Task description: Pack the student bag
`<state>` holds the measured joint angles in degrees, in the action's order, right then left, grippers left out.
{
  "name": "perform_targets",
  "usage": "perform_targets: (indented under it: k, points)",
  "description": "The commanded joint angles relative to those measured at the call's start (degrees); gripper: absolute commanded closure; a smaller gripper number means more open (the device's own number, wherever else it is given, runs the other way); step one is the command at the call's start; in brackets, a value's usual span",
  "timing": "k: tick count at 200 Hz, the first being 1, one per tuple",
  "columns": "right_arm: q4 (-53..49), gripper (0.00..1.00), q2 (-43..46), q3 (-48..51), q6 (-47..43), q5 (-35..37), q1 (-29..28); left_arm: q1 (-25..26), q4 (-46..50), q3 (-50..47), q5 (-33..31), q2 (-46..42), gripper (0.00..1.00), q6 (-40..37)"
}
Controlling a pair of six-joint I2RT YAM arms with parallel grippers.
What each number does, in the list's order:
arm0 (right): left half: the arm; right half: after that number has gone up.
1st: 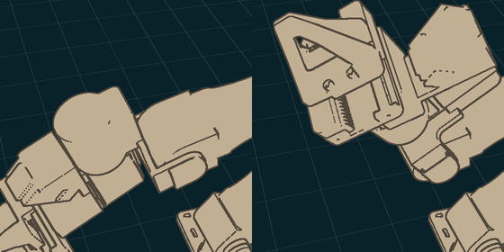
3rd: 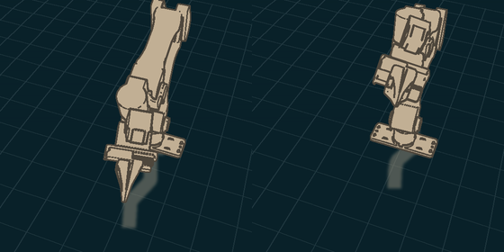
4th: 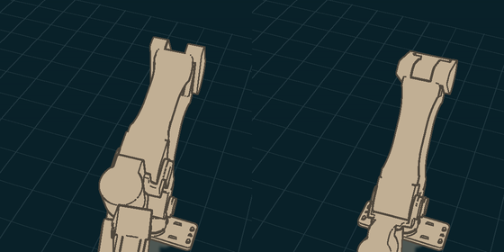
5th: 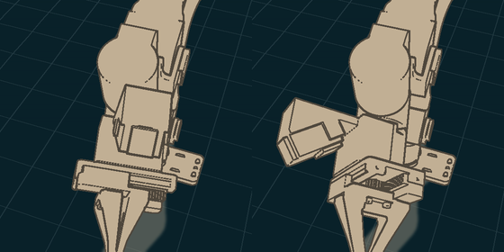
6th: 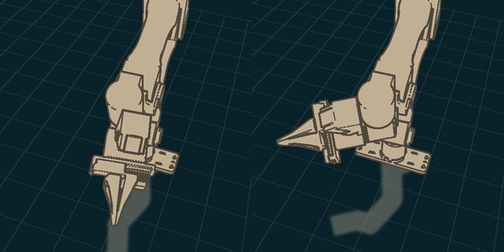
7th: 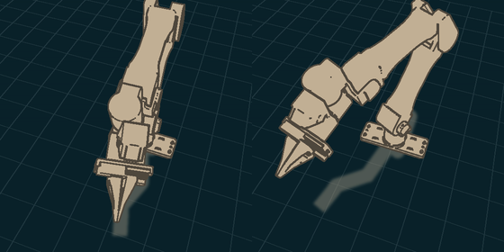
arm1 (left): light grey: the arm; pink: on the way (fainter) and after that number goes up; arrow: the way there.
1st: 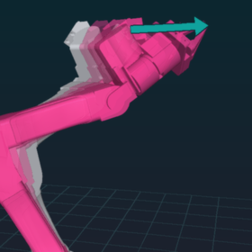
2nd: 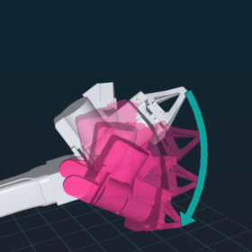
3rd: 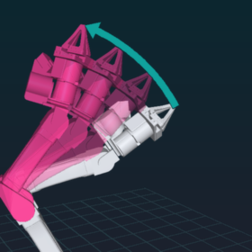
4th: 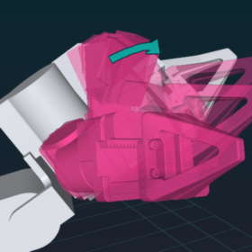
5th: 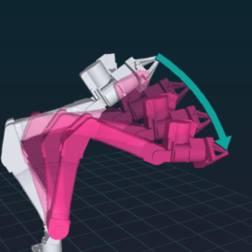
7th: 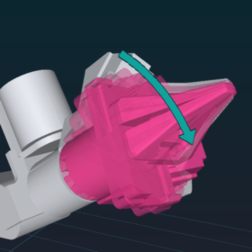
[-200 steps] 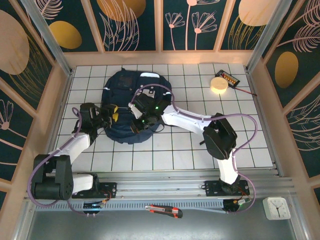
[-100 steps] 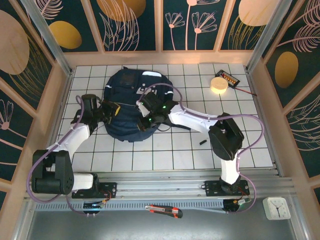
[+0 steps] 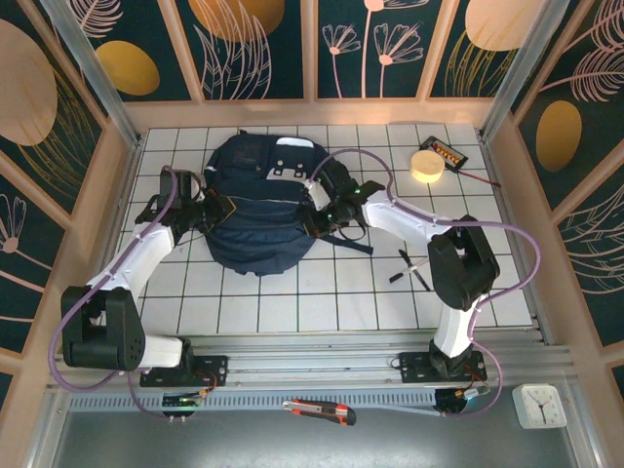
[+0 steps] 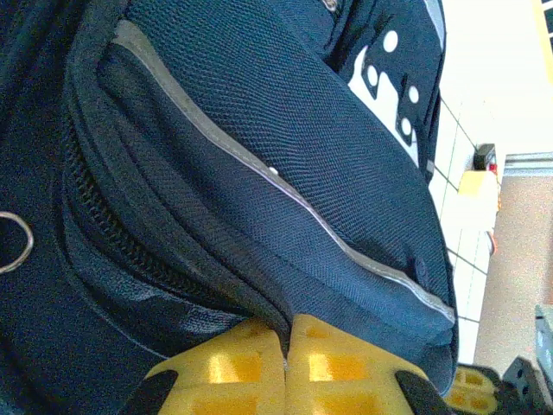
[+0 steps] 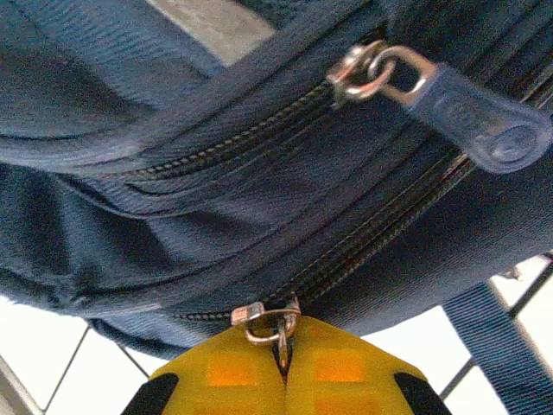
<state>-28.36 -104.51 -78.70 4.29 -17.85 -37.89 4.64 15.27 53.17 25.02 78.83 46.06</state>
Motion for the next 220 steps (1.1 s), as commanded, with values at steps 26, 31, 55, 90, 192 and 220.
perform_targets:
  k: [26,31,55,90,192,220]
  points:
    - [4.4,1.0,0.7,3.5,-11.5,10.3,4.7,-1.3,-0.2,2.2,-5.2,0.4,1.0,-3.8]
    - [5.6,1.0,0.7,3.9,-13.2,10.2,5.0,-1.3,-0.2,2.2,-5.2,0.3,1.0,-3.8]
    - [12.0,1.0,0.5,6.2,-20.5,10.3,6.0,-1.3,0.6,2.2,-5.5,0.2,1.0,-4.8]
    - [15.7,1.0,-0.5,6.3,-28.2,12.2,7.9,-1.3,2.8,4.2,-6.6,-0.2,1.0,-6.9]
    - [13.8,1.0,-10.6,-6.6,-33.5,8.2,14.1,-1.3,1.9,2.9,-5.5,0.3,1.0,-6.6]
    - [15.2,1.0,-8.1,-3.6,-34.6,5.2,12.8,-1.3,2.8,3.7,-5.9,0.3,1.0,-7.7]
